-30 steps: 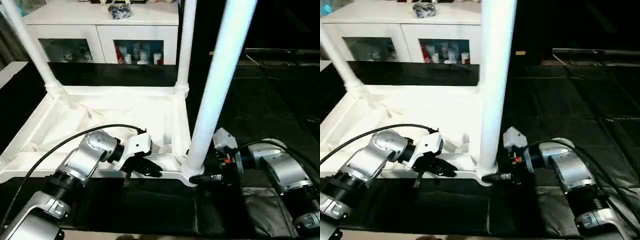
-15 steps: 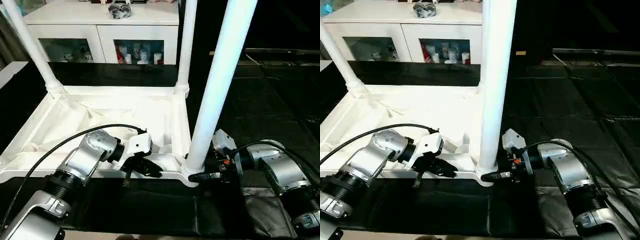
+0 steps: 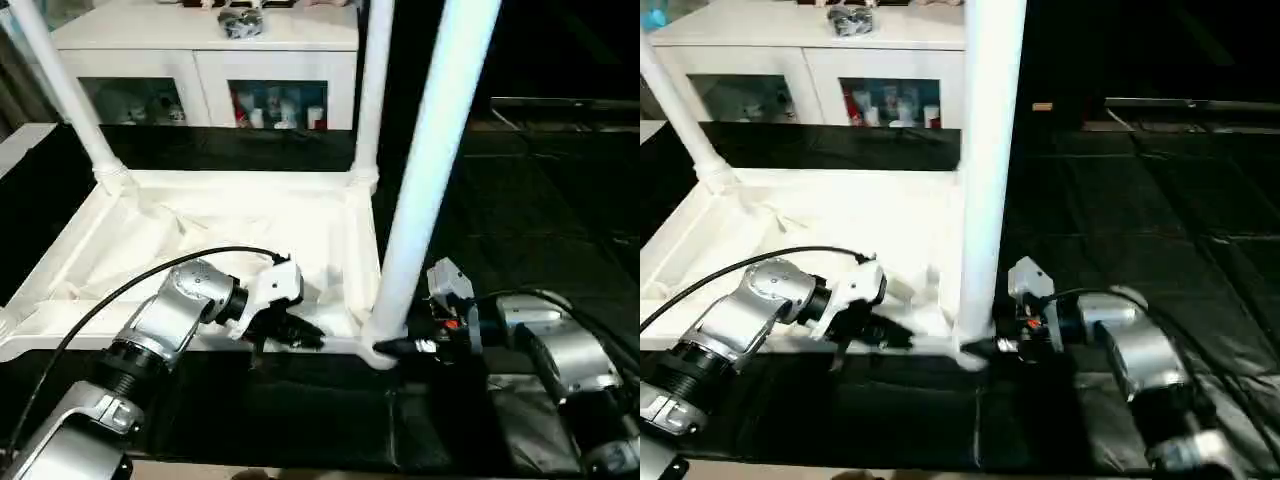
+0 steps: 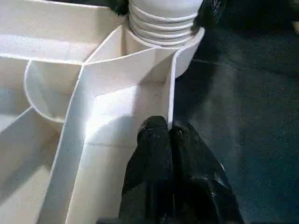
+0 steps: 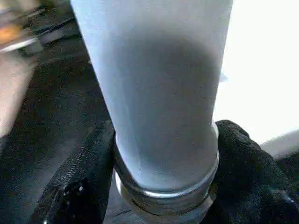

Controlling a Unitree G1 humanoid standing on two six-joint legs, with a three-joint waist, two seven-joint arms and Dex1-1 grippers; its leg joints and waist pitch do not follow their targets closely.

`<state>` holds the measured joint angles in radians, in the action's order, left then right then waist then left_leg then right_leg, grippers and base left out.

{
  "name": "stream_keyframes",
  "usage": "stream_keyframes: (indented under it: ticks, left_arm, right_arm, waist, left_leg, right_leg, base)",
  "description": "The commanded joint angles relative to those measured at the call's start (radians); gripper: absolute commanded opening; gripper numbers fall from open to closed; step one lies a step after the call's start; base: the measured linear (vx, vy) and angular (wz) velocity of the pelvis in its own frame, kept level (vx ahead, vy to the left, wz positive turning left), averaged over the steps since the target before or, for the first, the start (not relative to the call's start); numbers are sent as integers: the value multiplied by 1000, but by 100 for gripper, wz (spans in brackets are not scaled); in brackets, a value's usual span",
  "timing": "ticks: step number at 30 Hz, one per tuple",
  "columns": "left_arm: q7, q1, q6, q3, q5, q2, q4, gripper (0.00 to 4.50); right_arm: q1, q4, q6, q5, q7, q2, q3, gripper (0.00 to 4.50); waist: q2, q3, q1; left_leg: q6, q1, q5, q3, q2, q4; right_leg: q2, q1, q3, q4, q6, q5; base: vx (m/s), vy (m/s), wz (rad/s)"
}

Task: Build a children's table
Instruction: Rotate leg to tighten

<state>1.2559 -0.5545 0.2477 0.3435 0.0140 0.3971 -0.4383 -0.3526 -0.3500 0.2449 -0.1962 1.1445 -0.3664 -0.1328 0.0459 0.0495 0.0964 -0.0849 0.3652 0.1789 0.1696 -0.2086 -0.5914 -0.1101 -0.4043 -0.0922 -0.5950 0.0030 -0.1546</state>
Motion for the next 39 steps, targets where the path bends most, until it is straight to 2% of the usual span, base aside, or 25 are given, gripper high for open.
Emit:
stream_keyframes:
  ticks: [1,2,4,7,8,9,11,13,14,17,19,20,23,24,28,33,35,39]
  left_arm:
    - [-131,-37,57,-20,12,-95,32,0]
    - [-169,-39,81,-26,8,-117,33,0]
    - [-214,-42,109,-34,5,-143,34,0]
    - [-357,-58,170,-73,4,-227,23,0]
    - [-397,-64,177,-82,-3,-246,19,0]
    - [-423,-68,182,-87,-8,-261,18,0]
    - [-448,-70,194,-91,-12,-293,33,0]
    - [-438,-67,200,-80,-18,-292,44,0]
    - [-432,-63,202,-77,-19,-286,51,0]
    - [-429,-52,213,-80,-21,-269,65,0]
    - [-424,-49,210,-82,-20,-259,65,0]
    - [-421,-47,208,-85,-18,-250,65,0]
    - [-385,-40,191,-79,-16,-225,72,0]
    - [-352,-34,178,-72,-14,-204,76,0]
    - [-295,-28,148,-63,-12,-164,71,0]
    - [-185,-29,62,-50,-1,-99,46,0]
    - [-100,-28,17,-37,18,-65,37,0]
    - [-36,-25,-16,-19,23,-37,33,0]
  right_arm:
    - [6,15,48,11,-136,99,-31,272]
    - [3,15,65,11,-185,128,-19,272]
    - [-1,17,80,24,-248,157,-9,272]
    - [-36,-5,122,74,-459,250,17,272]
    - [-47,-11,126,83,-499,269,23,272]
    - [-54,-11,127,88,-519,281,22,272]
    - [-65,-2,96,107,-544,303,8,272]
    - [-64,5,89,95,-531,306,9,272]
    - [-60,12,85,90,-523,304,11,327]
    - [-45,35,95,81,-512,305,19,343]
    - [-37,46,96,76,-504,298,18,377]
    - [-27,58,96,69,-492,287,18,386]
    - [-15,73,83,56,-462,264,22,399]
    - [-9,83,72,45,-425,239,26,424]
    - [-6,86,50,30,-343,176,38,447]
    - [-16,52,-2,10,-192,73,66,447]
    - [-21,48,-18,-13,-75,11,59,447]
    - [-29,40,-31,-17,9,-35,43,447]
  waist:
    - [-7,-61,-5]
    - [-8,-58,-18]
    - [-10,-59,-26]
    - [-10,-57,-43]
    - [-5,-58,-49]
    - [-7,-59,-52]
    - [-9,-62,-55]
    - [-7,-63,-54]
    - [-5,-65,-54]
    - [-1,-68,-52]
    - [-2,-70,-52]
    - [-2,-71,-50]
    - [-4,-72,-50]
    - [-5,-72,-49]
    - [-3,-73,-44]
    - [-3,-71,-36]
    - [-5,-71,-30]
    - [-5,-71,-23]
  left_leg:
    - [10,-9,320,0,-9,78]
    - [0,-11,341,-3,-5,77]
    - [2,-9,346,-5,-3,78]
    - [-1,-10,349,-4,-1,76]
    - [2,-6,351,-8,1,78]
    - [5,-6,352,-6,1,76]
    - [17,-5,336,-5,-1,77]
    - [24,-3,328,-5,-1,78]
    - [30,0,314,-5,-3,79]
    - [36,3,277,-3,-6,78]
    - [39,4,257,-3,-7,77]
    - [45,3,238,0,-6,75]
    - [55,5,219,0,-6,74]
    - [58,5,217,0,-7,75]
    - [70,4,201,1,-8,72]
    - [71,-1,222,5,-10,71]
    - [77,0,221,4,-10,70]
    - [80,-1,215,6,-14,70]
  right_leg:
    - [-32,45,31,88,-156,-476]
    - [-33,44,27,97,-133,-534]
    - [-31,44,24,103,-108,-561]
    - [-29,38,22,107,-109,-564]
    - [-29,42,18,108,-99,-569]
    - [-28,40,19,111,-97,-563]
    - [-27,40,21,107,-110,-512]
    - [-28,42,22,106,-117,-488]
    - [-27,46,25,99,-130,-440]
    - [-27,50,30,86,-170,-335]
    - [-26,53,31,81,-183,-293]
    - [-27,54,32,77,-199,-256]
    - [-27,58,33,72,-210,-230]
    - [-28,59,33,73,-211,-229]
    - [-27,60,34,68,-231,-188]
    - [-29,57,36,69,-233,-214]
    - [-28,60,35,69,-235,-214]
    - [-29,58,36,65,-247,-207]
  base:
    - [0,0,0]
    - [0,0,0]
    - [0,0,0]
    - [0,0,0]
    - [0,0,0]
    - [0,0,0]
    - [0,0,0]
    - [0,0,0]
    - [0,0,0]
    - [0,0,0]
    - [0,0,0]
    - [0,0,0]
    - [0,0,0]
    - [0,0,0]
    - [0,0,0]
    - [0,0,0]
    - [0,0,0]
    - [0,0,0]
